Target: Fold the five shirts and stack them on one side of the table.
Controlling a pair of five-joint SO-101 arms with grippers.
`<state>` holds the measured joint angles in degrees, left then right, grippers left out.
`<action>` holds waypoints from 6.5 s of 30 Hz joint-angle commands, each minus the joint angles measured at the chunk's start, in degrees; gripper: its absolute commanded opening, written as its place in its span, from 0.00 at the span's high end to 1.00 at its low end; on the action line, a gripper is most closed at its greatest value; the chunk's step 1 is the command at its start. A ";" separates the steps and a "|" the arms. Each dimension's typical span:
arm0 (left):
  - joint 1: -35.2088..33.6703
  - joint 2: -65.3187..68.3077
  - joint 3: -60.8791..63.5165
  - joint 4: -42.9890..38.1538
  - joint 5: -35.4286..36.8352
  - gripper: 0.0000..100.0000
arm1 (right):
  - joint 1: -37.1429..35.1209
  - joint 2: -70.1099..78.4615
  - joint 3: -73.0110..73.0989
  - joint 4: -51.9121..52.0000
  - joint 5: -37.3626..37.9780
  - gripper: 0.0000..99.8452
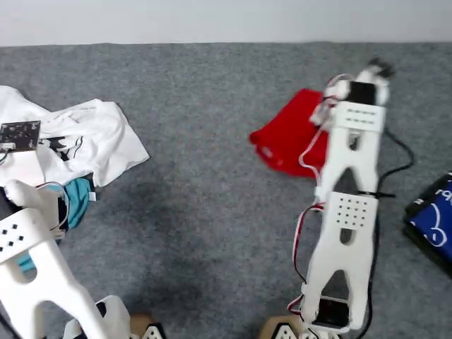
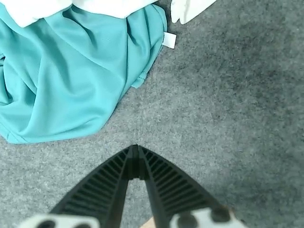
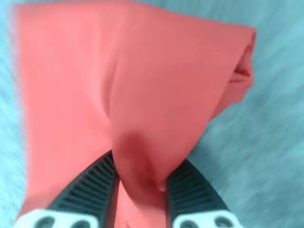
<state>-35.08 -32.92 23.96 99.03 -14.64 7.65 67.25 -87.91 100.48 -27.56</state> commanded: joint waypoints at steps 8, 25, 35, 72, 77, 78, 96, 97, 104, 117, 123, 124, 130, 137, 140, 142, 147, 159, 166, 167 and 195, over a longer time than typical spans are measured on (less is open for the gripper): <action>0.26 -1.49 -0.22 1.32 0.44 1.00 | 8.22 -16.75 -0.18 2.33 7.56 0.99; 0.35 -1.49 -0.04 1.32 0.44 1.00 | 23.16 -38.46 28.04 1.98 16.62 0.99; 0.35 -1.49 -0.04 1.32 0.44 1.00 | 32.31 -38.46 28.04 1.98 21.45 0.99; 0.35 -1.49 0.04 1.32 0.44 1.00 | 50.68 -16.13 27.69 -11.21 33.23 0.88; 0.35 -1.49 1.36 1.32 0.44 1.00 | 52.26 -17.63 21.27 -6.64 32.97 0.74; 0.35 -1.49 2.15 1.32 0.35 1.00 | 52.26 -18.15 19.16 -5.23 32.97 0.73; 0.35 -1.49 1.80 1.32 0.26 1.00 | 49.71 -11.56 6.15 -2.95 33.32 0.94; 0.35 -1.49 1.80 1.32 0.18 1.00 | 50.24 -9.63 6.15 -4.09 33.32 0.97; 0.35 -1.49 1.80 1.32 0.09 1.00 | 53.93 -3.74 6.07 -9.36 33.41 0.98; 0.35 -1.49 1.71 1.32 0.00 1.00 | 45.49 -9.89 -8.26 2.24 33.05 0.98; 0.35 -1.58 1.71 1.32 0.00 1.00 | 44.18 -12.00 -2.46 2.24 33.05 0.98; 0.26 -1.58 1.71 1.32 0.00 1.00 | 44.18 -12.44 -2.20 2.24 33.05 0.98; 0.26 -1.58 1.71 1.32 0.00 1.00 | 46.29 -14.37 -1.76 2.24 34.37 0.98; 0.26 -1.58 1.71 1.32 0.00 1.00 | 52.09 -13.41 3.52 2.24 39.03 0.98; 0.26 -1.58 1.71 1.32 0.09 1.00 | 54.64 -13.58 4.40 2.24 39.03 0.98; 0.26 -1.58 1.71 1.32 0.09 1.00 | 55.78 -13.41 4.48 2.24 39.12 0.98; 0.26 -1.58 1.71 1.32 0.18 1.00 | 56.22 -14.11 5.63 2.24 42.73 0.95; 0.26 -1.58 1.71 1.32 0.18 1.00 | 53.76 -25.98 1.93 2.24 39.30 0.76; 0.26 -1.58 1.71 1.32 0.18 1.00 | 53.23 -17.36 1.49 -5.23 39.30 0.80; 0.26 -1.58 1.71 1.32 0.18 1.00 | 53.76 -15.87 1.49 -7.43 39.30 0.83; 0.35 -1.49 1.71 1.23 0.00 1.00 | 62.90 4.62 -0.35 -36.62 47.56 0.99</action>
<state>-35.08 -32.92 27.65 99.03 -14.64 69.54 72.97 -83.25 65.93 18.95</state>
